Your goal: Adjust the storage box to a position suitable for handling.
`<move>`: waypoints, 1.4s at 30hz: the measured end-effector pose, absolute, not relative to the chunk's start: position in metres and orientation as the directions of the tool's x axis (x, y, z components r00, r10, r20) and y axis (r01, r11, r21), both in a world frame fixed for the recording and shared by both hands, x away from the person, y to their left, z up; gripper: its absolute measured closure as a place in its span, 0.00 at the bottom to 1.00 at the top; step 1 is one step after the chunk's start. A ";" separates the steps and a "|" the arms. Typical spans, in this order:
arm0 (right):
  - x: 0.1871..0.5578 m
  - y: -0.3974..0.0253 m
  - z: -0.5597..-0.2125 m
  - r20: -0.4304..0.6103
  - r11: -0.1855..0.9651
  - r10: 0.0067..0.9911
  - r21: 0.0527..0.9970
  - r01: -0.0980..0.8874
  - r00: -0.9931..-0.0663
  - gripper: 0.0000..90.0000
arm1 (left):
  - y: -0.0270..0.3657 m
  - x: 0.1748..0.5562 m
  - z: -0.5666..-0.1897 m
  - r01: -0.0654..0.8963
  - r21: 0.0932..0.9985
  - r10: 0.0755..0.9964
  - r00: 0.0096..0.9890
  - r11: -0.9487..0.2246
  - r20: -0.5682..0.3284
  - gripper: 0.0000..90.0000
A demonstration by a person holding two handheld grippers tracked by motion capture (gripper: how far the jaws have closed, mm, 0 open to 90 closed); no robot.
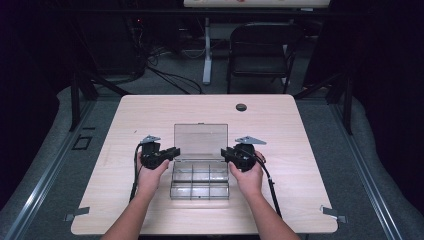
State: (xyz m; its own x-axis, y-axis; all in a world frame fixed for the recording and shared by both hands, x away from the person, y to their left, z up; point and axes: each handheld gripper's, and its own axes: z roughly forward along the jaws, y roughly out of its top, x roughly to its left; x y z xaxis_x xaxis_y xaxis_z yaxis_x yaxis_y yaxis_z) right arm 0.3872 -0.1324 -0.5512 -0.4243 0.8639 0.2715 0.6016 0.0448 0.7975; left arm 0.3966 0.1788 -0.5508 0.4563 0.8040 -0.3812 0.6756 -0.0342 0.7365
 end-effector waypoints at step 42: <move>0.394 -0.129 -0.558 0.327 0.018 0.859 0.750 0.661 -0.394 0.63 | 0.174 0.402 -0.561 0.724 0.690 0.797 0.416 0.002 -0.438 0.68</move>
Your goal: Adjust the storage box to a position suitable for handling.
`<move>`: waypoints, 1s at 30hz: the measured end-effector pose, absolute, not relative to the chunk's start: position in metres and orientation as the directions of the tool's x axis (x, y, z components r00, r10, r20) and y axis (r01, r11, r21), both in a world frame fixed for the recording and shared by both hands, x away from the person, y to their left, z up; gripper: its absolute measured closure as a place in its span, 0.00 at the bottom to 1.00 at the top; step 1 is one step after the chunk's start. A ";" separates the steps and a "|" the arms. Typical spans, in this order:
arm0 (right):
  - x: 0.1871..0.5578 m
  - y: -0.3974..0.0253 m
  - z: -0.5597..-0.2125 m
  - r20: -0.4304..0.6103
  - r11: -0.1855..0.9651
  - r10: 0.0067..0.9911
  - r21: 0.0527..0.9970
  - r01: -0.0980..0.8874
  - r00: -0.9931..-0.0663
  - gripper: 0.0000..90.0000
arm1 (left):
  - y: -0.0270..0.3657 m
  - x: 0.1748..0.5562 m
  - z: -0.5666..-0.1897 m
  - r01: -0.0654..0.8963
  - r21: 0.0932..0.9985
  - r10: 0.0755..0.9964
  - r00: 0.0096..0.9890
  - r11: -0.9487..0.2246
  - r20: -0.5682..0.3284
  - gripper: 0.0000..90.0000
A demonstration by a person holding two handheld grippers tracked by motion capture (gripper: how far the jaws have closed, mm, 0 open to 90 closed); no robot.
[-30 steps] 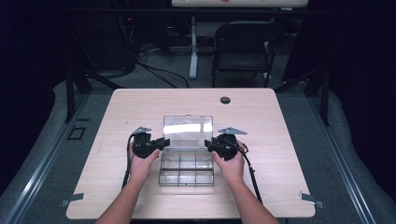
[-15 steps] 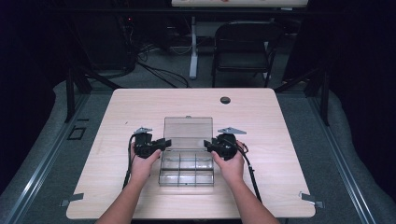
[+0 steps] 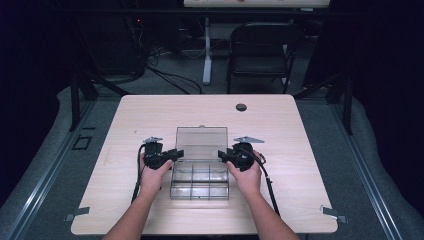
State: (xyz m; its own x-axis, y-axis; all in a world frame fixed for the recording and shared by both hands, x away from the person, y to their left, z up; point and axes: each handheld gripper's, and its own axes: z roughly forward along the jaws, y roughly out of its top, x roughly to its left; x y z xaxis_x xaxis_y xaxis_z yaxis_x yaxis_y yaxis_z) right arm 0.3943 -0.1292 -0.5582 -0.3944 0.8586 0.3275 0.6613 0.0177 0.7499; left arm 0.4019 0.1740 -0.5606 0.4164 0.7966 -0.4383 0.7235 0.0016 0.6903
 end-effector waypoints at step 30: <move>0.396 -0.131 -0.565 0.379 -0.032 0.856 0.718 0.695 -0.352 0.59 | 0.175 0.404 -0.571 0.777 0.625 0.768 0.356 0.073 -0.532 0.61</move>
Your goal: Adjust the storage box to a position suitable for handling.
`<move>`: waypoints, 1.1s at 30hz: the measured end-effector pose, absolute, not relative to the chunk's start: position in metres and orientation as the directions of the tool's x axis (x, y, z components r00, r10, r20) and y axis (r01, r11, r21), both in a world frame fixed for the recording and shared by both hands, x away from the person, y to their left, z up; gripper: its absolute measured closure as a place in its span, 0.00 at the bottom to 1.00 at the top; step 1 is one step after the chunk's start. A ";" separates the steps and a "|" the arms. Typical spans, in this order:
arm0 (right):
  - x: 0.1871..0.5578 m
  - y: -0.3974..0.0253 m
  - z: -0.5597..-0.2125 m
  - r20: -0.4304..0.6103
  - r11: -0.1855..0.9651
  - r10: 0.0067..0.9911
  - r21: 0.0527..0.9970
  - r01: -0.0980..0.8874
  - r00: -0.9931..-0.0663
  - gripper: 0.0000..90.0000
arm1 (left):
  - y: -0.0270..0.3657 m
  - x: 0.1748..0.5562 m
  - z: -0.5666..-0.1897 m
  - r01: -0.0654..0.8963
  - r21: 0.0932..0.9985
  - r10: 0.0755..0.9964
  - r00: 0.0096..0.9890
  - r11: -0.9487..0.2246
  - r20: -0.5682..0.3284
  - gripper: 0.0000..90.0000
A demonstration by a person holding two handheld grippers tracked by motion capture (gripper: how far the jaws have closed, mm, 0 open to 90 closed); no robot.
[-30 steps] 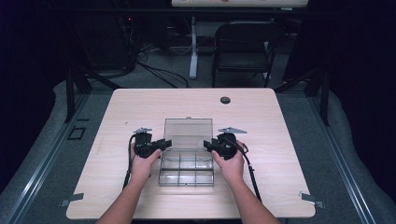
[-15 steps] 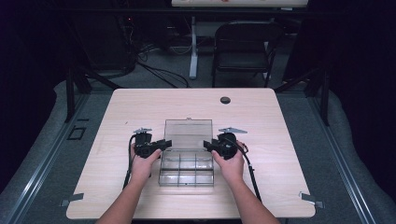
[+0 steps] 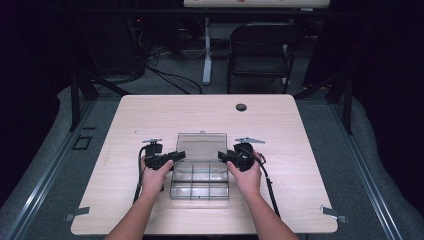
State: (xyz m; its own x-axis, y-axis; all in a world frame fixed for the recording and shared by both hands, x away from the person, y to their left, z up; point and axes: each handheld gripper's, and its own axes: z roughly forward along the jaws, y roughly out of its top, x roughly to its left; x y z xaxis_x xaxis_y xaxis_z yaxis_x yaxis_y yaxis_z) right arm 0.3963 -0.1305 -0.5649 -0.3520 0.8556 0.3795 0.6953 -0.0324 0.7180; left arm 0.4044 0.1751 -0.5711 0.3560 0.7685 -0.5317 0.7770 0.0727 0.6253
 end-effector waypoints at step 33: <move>0.398 -0.132 -0.568 0.415 -0.057 0.848 0.690 0.721 -0.330 0.58 | 0.177 0.406 -0.574 0.815 0.566 0.749 0.299 0.122 -0.591 0.61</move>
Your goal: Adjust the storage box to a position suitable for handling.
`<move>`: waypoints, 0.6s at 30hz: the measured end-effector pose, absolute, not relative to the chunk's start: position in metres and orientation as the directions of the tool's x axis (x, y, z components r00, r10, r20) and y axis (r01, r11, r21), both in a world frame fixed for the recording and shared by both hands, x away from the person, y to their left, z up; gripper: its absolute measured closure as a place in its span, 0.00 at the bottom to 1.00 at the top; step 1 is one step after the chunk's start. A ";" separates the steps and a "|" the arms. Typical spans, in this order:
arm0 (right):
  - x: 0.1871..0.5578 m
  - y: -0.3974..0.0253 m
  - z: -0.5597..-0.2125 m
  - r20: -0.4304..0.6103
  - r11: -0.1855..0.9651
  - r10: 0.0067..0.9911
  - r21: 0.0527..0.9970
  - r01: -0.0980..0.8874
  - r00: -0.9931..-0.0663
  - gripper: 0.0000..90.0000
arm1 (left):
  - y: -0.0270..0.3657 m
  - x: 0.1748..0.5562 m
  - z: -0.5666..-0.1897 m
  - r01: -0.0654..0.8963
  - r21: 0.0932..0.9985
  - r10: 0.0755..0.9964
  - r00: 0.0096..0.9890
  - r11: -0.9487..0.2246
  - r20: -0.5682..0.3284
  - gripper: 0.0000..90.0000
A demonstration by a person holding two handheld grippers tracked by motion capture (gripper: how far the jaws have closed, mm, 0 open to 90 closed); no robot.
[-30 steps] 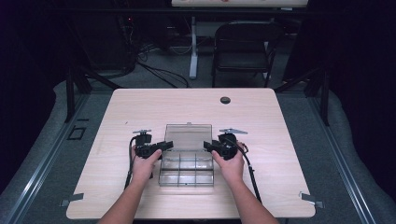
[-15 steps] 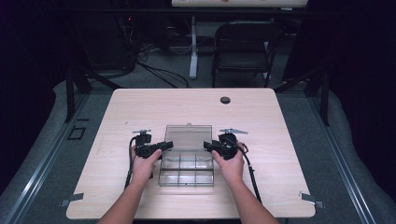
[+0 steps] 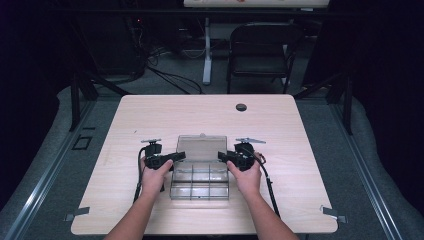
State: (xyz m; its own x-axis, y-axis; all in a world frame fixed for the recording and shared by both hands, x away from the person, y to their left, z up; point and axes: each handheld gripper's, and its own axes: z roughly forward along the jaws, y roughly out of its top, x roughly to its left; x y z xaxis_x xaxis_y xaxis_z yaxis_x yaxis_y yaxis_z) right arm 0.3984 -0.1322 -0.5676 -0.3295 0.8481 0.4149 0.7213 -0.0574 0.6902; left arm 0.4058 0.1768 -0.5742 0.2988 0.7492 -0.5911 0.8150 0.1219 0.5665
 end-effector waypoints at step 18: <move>0.399 -0.132 -0.569 0.419 -0.060 0.848 0.685 0.726 -0.326 0.58 | 0.178 0.406 -0.577 0.833 0.529 0.731 0.261 0.160 -0.631 0.61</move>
State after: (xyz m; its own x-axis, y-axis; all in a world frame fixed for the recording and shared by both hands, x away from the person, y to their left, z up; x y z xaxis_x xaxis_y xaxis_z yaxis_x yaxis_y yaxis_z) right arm 0.3986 -0.1317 -0.5690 -0.3258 0.8477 0.4186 0.7257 -0.0596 0.6854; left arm 0.4059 0.1776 -0.5773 0.2605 0.7307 -0.6311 0.8334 0.1598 0.5291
